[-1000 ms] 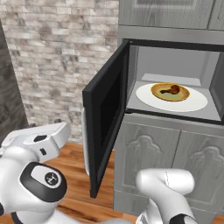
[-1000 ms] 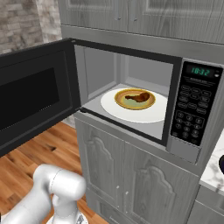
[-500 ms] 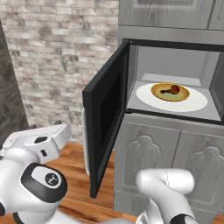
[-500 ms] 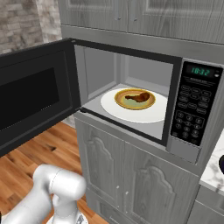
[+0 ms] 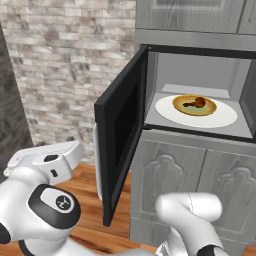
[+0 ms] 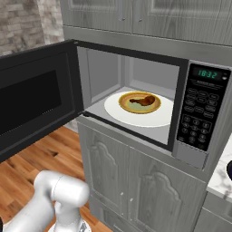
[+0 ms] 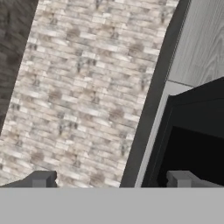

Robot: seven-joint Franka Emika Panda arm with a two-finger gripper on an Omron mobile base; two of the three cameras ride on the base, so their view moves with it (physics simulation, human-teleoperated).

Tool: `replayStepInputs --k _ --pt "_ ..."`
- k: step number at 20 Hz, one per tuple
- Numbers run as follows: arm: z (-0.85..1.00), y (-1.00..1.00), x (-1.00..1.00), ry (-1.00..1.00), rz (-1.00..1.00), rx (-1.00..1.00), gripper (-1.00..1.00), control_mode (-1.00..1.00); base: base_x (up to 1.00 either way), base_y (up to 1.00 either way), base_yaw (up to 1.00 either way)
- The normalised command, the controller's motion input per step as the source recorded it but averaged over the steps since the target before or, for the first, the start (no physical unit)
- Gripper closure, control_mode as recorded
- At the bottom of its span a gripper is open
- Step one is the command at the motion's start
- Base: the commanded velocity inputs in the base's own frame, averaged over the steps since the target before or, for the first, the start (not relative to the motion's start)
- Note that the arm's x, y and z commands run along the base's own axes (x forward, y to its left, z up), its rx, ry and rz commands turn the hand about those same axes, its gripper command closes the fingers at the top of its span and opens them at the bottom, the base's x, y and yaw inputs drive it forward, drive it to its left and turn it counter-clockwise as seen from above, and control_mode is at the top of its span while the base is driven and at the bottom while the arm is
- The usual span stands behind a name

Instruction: Pick the chicken drumstick from the counter and place it in the microwave. Then turn on the microwave.

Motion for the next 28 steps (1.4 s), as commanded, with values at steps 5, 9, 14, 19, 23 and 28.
replayStepInputs --k 5,9,14,19,23,28 --pt "0.00 -0.20 0.00 0.00 0.00 0.00 -1.00 -1.00 0.00 0.00 0.00" --pt "0.00 -0.24 0.00 0.00 0.01 0.00 -1.00 -1.00 0.00 0.00 0.00" --pt "0.00 -0.33 0.00 0.00 0.00 0.00 -1.00 -1.00 0.00 0.00 0.00" --pt "0.00 -0.40 -0.01 0.00 0.00 0.00 -1.00 -1.00 0.00 0.00 0.00" --pt "0.00 -0.47 -0.01 0.00 0.00 0.00 -1.00 -1.00 0.00 0.00 0.00" --pt "0.00 -0.54 0.00 0.00 0.00 0.00 -1.00 -1.00 0.00 0.00 0.00"
